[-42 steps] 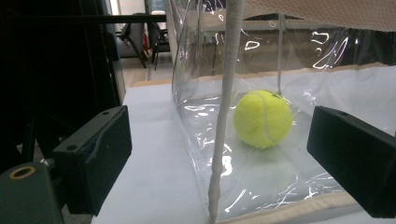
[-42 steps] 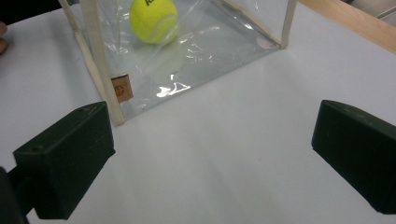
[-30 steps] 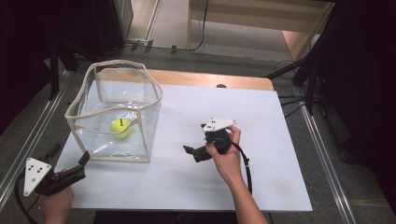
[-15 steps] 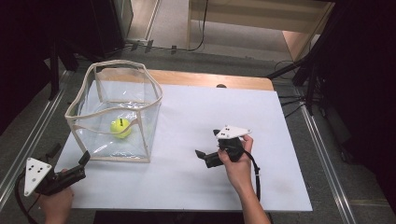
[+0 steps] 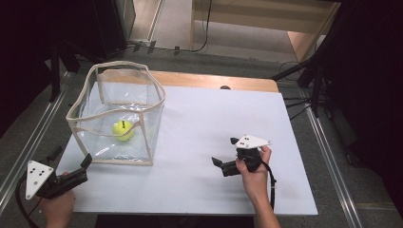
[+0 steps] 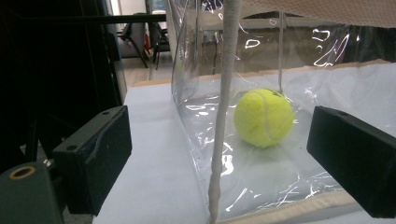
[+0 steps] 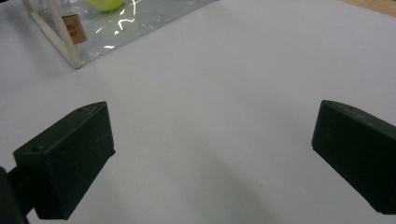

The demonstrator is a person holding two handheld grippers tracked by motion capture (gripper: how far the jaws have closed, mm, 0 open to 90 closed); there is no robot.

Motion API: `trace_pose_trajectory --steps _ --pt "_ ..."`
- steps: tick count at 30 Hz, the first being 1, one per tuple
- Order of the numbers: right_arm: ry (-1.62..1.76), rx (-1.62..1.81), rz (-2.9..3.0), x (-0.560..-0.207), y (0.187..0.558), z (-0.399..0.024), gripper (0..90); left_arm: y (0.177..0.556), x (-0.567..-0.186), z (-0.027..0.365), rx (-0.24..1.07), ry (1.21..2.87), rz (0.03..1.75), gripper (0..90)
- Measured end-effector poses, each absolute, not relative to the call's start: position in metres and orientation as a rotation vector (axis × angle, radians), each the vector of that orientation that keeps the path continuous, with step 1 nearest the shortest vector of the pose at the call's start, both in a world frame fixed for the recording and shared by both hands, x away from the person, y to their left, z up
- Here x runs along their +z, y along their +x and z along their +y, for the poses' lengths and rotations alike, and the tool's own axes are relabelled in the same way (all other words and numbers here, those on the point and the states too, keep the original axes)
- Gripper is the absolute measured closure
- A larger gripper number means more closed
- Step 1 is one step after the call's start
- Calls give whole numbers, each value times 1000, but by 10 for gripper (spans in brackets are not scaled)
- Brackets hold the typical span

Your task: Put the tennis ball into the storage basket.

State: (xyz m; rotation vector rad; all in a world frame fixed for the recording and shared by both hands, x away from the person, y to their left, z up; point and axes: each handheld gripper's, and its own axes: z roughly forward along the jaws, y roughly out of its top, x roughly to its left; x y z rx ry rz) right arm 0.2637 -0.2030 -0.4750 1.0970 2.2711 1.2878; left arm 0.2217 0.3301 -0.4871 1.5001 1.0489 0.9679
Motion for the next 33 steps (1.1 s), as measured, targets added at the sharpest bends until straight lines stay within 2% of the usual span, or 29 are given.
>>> trace_pose_trajectory --steps 33 --pt "1160 1297 2134 -489 221 -283 0 222 -487 328 980 1509 1043 69"
